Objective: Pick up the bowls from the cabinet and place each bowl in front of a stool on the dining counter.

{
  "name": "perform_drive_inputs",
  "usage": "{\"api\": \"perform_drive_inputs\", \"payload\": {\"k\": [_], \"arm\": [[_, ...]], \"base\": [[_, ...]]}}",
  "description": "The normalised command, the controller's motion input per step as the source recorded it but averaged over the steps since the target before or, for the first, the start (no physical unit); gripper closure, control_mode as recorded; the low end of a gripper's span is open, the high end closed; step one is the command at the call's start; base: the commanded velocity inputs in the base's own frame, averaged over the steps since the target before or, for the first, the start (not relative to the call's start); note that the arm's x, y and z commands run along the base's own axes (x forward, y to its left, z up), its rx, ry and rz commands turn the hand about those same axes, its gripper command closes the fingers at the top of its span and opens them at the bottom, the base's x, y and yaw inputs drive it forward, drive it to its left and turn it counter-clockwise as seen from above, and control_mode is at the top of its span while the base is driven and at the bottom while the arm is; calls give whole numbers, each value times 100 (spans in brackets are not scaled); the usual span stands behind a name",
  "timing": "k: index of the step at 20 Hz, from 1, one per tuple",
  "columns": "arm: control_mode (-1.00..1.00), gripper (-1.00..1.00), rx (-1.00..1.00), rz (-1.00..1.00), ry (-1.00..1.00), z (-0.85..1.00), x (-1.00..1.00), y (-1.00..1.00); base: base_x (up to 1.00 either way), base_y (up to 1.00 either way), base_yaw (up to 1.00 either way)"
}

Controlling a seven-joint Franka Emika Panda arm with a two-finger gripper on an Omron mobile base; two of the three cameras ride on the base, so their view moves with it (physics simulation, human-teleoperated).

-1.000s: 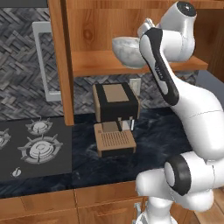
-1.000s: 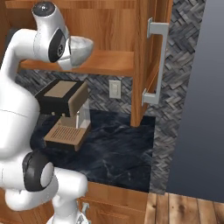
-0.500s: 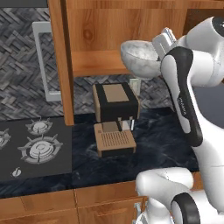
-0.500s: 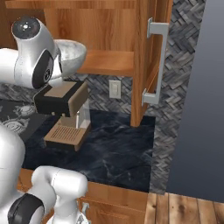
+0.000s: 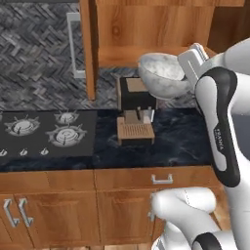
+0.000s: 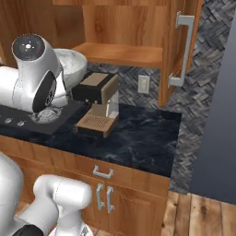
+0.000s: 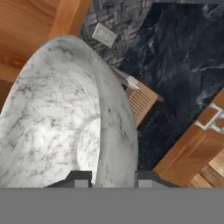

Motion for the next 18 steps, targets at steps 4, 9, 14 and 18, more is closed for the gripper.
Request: {"api": "perform_drive_inputs", "payload": {"k": [4, 9, 14, 18], "arm": [[100, 100, 0, 0, 0, 0, 0, 0], [100, 100, 0, 0, 0, 0, 0, 0], [100, 100, 0, 0, 0, 0, 0, 0], [100, 100, 0, 0, 0, 0, 0, 0]], "base": [[-93, 0, 58], [-89, 0, 72], [-100, 0, 54], [-100, 0, 43]]}}
